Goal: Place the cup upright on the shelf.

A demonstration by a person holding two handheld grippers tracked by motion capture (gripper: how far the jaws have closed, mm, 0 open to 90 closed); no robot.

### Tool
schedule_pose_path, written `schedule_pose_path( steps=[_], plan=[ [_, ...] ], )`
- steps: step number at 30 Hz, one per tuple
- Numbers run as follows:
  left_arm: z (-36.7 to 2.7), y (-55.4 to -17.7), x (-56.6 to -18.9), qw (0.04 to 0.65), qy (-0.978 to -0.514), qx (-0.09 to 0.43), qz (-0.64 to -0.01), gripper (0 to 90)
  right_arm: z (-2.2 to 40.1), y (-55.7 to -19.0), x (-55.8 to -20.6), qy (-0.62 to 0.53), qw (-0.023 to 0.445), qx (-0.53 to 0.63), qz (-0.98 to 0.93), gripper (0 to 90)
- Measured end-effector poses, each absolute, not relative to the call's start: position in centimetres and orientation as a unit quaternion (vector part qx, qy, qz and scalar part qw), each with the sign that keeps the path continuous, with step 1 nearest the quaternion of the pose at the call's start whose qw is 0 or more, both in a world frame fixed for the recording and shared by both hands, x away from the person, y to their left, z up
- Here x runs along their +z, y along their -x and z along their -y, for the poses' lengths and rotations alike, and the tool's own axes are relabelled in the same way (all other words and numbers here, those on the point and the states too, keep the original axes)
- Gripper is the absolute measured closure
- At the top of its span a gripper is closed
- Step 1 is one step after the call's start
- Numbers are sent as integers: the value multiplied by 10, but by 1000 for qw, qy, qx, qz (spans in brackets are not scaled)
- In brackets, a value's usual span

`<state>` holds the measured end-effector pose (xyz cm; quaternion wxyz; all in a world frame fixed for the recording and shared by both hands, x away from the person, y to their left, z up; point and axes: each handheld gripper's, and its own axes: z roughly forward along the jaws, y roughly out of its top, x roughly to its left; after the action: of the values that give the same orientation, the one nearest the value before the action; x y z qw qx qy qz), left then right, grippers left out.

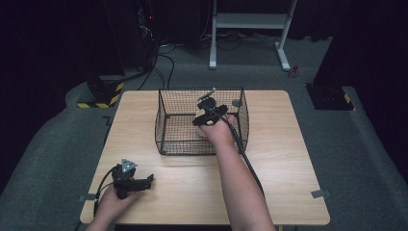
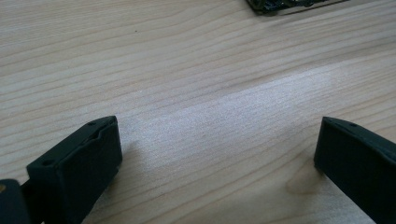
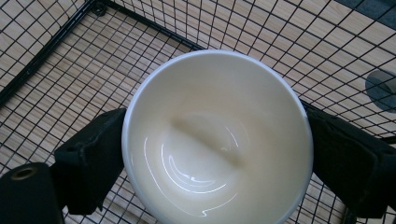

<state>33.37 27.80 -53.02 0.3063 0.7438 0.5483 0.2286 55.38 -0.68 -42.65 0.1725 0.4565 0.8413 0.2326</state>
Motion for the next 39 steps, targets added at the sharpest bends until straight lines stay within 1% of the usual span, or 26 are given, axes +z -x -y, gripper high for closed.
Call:
schedule_pose_path(
  steps=[8, 12, 21, 29, 39],
  plan=[
    [-278, -334, -530, 306, -744, 229, -548, 11, 9, -552, -423, -456, 167, 249, -838, 85],
    [-278, -334, -530, 306, -744, 229, -548, 11, 10, -550, -419, -451, 180, 259, -835, 85],
    [-278, -334, -530, 308, -743, 228, -549, 11, 11, -542, -406, -436, 191, 279, -834, 85],
    [-277, -334, -530, 308, -743, 228, -549, 11, 18, -532, -397, -438, 196, 291, -828, 86],
    [-277, -333, -531, 310, -741, 227, -550, 11, 31, -510, -388, -428, 205, 314, -822, 86]
  ],
)
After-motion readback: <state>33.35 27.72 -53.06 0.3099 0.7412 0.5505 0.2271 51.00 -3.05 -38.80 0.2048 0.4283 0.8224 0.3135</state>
